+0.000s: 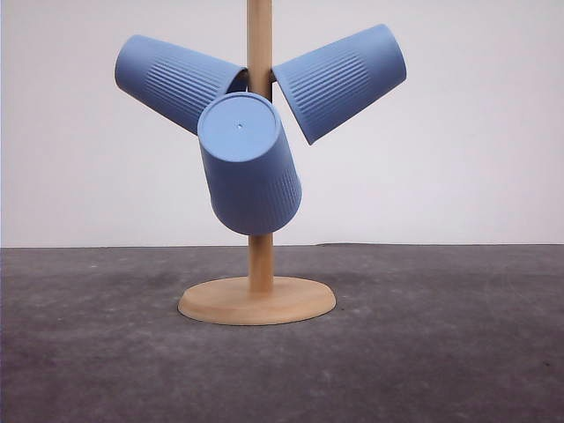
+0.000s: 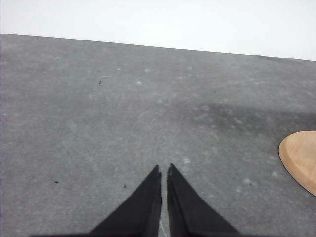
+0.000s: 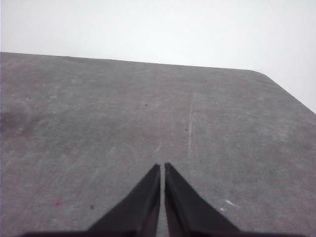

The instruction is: Place three cups

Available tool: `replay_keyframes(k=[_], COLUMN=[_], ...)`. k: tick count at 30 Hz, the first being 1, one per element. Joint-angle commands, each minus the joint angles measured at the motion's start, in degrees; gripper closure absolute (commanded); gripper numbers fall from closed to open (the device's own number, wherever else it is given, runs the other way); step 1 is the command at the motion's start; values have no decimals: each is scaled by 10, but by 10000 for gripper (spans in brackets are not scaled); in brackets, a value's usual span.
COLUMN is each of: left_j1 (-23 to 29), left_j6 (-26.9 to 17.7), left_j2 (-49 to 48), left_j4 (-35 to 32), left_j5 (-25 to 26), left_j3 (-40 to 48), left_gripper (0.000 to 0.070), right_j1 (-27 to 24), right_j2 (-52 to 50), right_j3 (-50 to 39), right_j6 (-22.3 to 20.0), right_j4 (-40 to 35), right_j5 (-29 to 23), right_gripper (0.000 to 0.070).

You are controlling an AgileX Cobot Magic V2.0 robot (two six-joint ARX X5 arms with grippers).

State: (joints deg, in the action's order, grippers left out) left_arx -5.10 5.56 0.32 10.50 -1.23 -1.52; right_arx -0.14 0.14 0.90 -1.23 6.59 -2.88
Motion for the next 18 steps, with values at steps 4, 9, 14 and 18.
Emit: replay_keyframes(k=[4, 9, 14, 18], left_j1=[1, 1, 1, 1], left_j6=[1, 1, 1, 1], left_j2=[-1, -1, -1, -1], left_j4=[2, 2, 2, 2], left_j5=[-1, -1, -1, -1], left_j3=[8, 8, 8, 8], left_gripper=[700, 700, 700, 700], right_j1=[0, 0, 0, 0], right_j2=[1, 1, 1, 1], right_j3=[-2, -2, -2, -2], right_j6=[7, 7, 7, 7], right_j4=[-6, -6, -6, -6], right_j5=[-2, -2, -2, -2], right_gripper=[687, 687, 687, 687])
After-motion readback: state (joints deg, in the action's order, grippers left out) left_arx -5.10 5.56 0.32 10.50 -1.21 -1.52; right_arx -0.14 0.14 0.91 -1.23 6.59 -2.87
